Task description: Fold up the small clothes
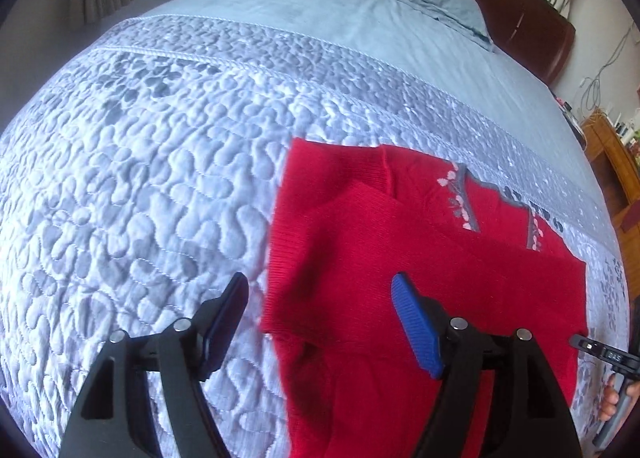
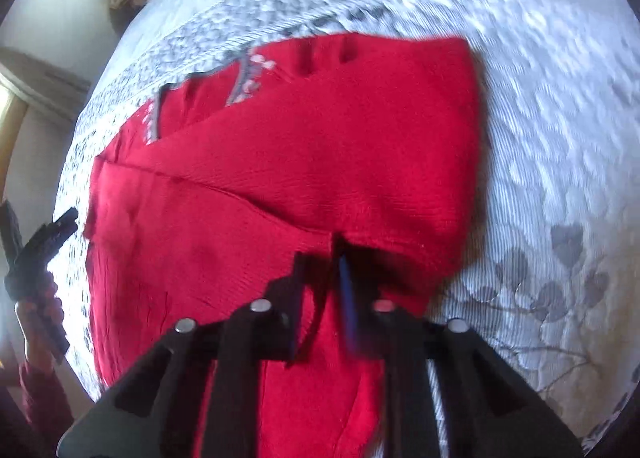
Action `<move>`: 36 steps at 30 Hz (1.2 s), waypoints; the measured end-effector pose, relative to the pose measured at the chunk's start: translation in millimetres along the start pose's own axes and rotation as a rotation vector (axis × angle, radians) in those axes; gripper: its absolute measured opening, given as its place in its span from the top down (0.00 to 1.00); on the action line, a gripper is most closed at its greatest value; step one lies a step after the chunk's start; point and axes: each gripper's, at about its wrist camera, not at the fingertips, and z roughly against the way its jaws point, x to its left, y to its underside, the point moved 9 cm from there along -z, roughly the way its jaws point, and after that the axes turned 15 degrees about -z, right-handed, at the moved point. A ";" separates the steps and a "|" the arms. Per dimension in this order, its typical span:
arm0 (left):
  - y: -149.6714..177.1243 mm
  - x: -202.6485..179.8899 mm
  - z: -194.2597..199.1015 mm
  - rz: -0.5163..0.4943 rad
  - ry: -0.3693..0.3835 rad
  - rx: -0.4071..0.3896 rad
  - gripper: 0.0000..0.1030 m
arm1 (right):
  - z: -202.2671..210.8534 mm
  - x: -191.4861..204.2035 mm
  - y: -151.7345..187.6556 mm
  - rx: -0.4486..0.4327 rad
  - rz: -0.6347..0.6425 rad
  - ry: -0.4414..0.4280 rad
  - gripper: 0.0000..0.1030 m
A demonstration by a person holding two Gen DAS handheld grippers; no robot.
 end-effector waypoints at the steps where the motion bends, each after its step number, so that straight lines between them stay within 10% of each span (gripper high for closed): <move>1: 1.5 2.4 0.9 0.004 -0.005 -0.008 0.28 | 3.6 3.5 -0.2 -0.011 0.024 0.000 0.93; 15: -25.2 -16.3 8.6 -0.027 -0.076 -0.129 0.27 | 80.7 36.2 -61.3 -0.248 0.104 -0.033 0.98; 22: -14.6 -27.3 -50.3 -0.140 -0.214 0.013 0.24 | 10.5 -20.2 -92.9 -0.104 -0.044 0.161 0.90; 29: -10.3 -19.1 -46.9 -0.075 -0.183 -0.009 0.24 | 2.3 -32.8 -68.7 -0.029 -0.047 0.027 0.71; 34: -6.9 -21.2 -54.2 -0.095 -0.226 -0.004 0.18 | -7.0 -24.7 -55.5 -0.002 -0.038 0.001 0.72; 36: -6.3 -20.1 -54.7 -0.079 -0.218 -0.004 0.18 | -6.7 -21.2 -53.5 -0.005 -0.032 0.004 0.86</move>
